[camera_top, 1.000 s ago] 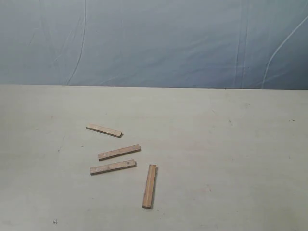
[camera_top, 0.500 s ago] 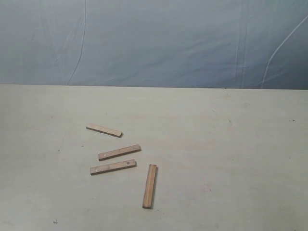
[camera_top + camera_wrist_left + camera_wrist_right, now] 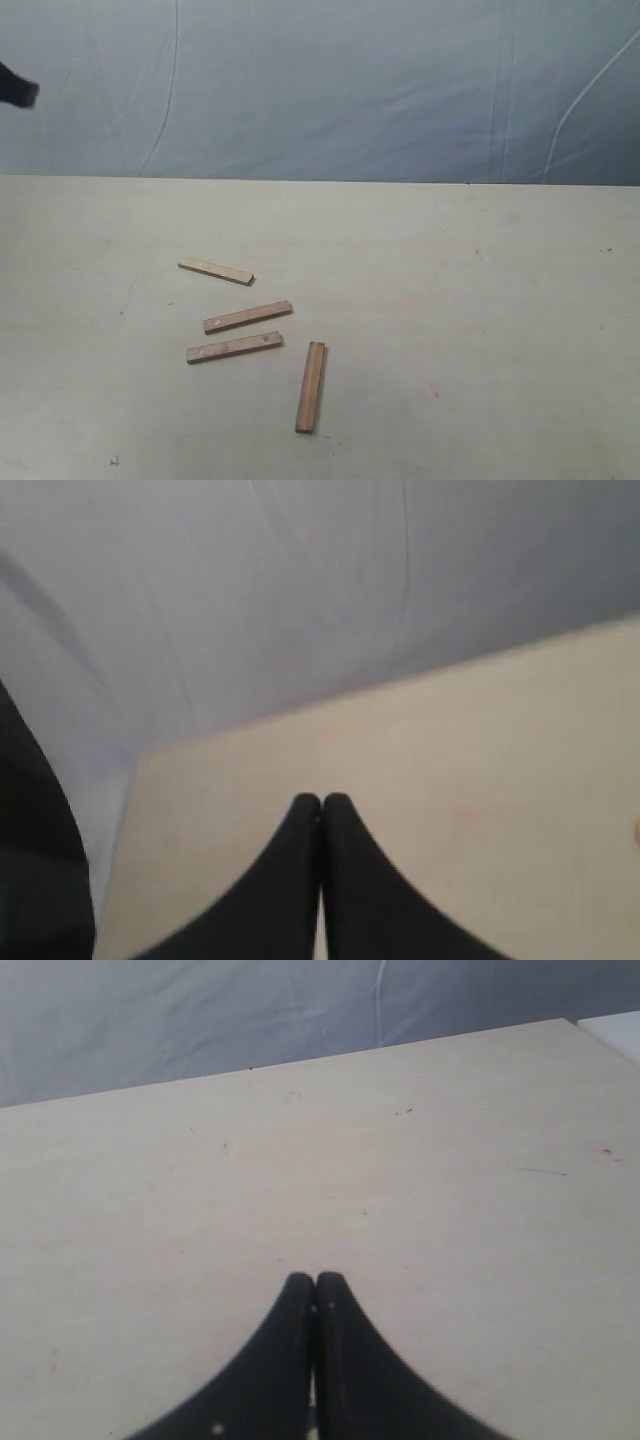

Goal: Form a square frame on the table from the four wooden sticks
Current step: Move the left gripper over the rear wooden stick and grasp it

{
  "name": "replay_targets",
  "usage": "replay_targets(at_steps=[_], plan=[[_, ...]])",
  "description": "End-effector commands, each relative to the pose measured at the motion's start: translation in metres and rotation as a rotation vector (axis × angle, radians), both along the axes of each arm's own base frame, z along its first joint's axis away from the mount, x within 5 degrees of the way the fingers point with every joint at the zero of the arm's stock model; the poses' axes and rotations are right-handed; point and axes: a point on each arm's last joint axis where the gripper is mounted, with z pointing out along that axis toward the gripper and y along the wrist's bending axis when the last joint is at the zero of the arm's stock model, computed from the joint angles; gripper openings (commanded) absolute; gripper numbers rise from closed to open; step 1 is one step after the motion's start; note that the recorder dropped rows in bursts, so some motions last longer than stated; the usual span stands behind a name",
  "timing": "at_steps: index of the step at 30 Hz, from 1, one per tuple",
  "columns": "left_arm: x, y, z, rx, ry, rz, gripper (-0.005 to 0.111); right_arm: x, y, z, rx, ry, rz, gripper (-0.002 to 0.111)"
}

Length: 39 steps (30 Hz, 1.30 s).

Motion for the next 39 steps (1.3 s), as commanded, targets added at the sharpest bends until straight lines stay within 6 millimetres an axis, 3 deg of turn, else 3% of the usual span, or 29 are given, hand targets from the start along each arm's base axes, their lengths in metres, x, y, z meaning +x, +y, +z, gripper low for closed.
replay_targets(at_steps=[1,4,10,14,21,24,28,33,39], plan=[[0.04,-0.031,-0.056,0.037,0.592,-0.272,0.0,0.0,0.0,0.001,-0.004,-0.016,0.0,-0.001],[0.05,-0.055,-0.089,0.068,0.806,-0.551,0.0,0.0,0.0,0.001,-0.004,-0.016,0.0,-0.001],[0.063,-0.087,-0.136,0.171,0.872,-0.7,0.002,0.0,0.0,0.001,-0.004,-0.012,0.0,-0.001],[0.059,-0.114,-0.148,0.112,0.886,-0.757,0.014,0.0,0.0,0.001,-0.004,-0.012,0.0,-0.001],[0.039,-0.162,-0.148,-0.031,0.908,-0.858,0.056,0.0,0.0,0.001,-0.004,-0.012,0.0,-0.001],[0.032,-0.18,-0.149,0.021,0.885,-0.898,0.059,0.0,0.0,0.001,-0.004,-0.012,0.0,-0.001],[0.041,-0.184,-0.15,0.233,0.763,-0.858,0.059,0.0,0.0,0.001,-0.004,-0.012,0.0,-0.001],[0.058,-0.172,-0.157,0.562,0.679,-0.854,0.059,0.0,0.0,0.001,-0.004,-0.016,0.0,-0.001],[0.079,-0.158,-0.176,0.639,0.635,-0.874,0.059,0.0,0.0,0.001,-0.004,-0.016,0.0,-0.001]])
